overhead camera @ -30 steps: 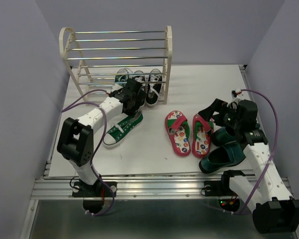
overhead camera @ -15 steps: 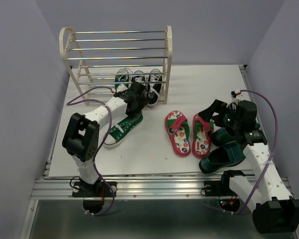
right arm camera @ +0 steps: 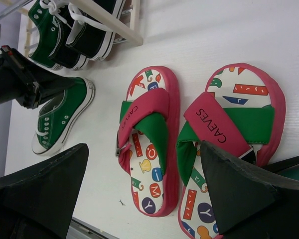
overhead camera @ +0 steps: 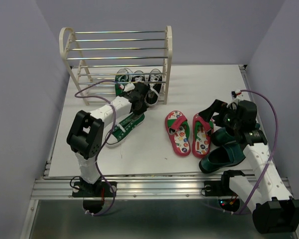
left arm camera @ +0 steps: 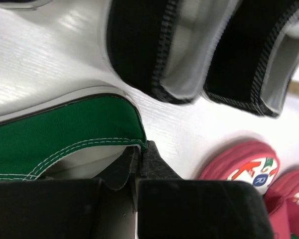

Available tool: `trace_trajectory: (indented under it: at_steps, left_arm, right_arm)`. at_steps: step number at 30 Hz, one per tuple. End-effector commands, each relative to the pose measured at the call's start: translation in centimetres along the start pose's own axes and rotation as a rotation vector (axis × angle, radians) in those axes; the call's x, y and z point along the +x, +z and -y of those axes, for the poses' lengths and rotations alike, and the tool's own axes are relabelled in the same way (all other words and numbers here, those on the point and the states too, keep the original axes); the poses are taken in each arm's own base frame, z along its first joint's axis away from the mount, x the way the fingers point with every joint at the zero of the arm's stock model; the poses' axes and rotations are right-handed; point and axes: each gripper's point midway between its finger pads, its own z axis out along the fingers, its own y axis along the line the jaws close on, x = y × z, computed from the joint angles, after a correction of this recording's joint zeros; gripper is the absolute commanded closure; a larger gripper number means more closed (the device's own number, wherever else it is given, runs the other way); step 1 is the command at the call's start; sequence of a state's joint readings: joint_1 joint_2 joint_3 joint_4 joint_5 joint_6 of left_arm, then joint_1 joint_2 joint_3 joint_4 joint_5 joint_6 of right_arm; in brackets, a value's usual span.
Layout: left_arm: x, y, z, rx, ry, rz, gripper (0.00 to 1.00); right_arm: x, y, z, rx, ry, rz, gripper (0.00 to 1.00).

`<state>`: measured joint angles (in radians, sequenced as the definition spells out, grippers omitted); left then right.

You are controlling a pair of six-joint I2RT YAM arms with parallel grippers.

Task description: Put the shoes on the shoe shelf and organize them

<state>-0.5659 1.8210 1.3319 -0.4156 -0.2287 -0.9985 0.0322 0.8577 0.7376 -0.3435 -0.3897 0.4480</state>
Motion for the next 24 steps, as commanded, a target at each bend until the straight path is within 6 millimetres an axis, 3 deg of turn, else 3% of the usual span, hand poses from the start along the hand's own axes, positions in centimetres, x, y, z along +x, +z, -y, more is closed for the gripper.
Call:
trace_trajectory:
  at_steps: [1, 4, 6, 10, 13, 16, 19, 20, 24]
  left_arm:
    - [-0.5, -1.7, 3.4, 0.100, 0.249, 0.053, 1.00]
    - [0.7, -3.3, 5.8, 0.160, 0.430, 0.085, 1.00]
    - [2.6, -5.0, 7.6, 0.200, 0.600, 0.121, 1.00]
    - [6.5, -6.7, 8.3, 0.199, 0.857, 0.147, 1.00]
    - [9.0, -6.6, 5.9, 0.155, 0.960, 0.078, 1.00]
    - [9.4, -7.2, 4.0, 0.131, 0.936, 0.047, 1.00]
    - [10.6, -8.0, 0.9, 0.122, 0.910, -0.003, 1.00]
    - [11.6, -7.8, -1.1, 0.097, 0.904, -0.047, 1.00]
    - [12.0, -8.5, -5.5, -0.006, 0.853, -0.100, 1.00]
  right_arm:
    - [-1.0, -0.4, -0.3, -0.002, -0.034, 0.042, 0.00]
    - [-0.8, -0.2, -0.2, -0.002, -0.028, 0.035, 0.00]
    - [-0.9, -0.2, -0.3, -0.003, -0.028, 0.034, 0.00]
    - [-0.9, -0.2, -0.3, -0.003, -0.032, 0.036, 0.00]
    - [-0.8, -0.2, -0.2, -0.001, -0.029, 0.032, 0.00]
    - [-0.7, -0.3, -0.1, 0.002, -0.030, 0.033, 0.00]
    - [-0.6, -0.3, 0.0, 0.007, -0.032, 0.037, 0.00]
    - [-0.7, -0.4, 0.0, 0.006, -0.033, 0.040, 0.00]
    - [-0.7, -0.2, -0.1, -0.001, -0.030, 0.032, 0.00]
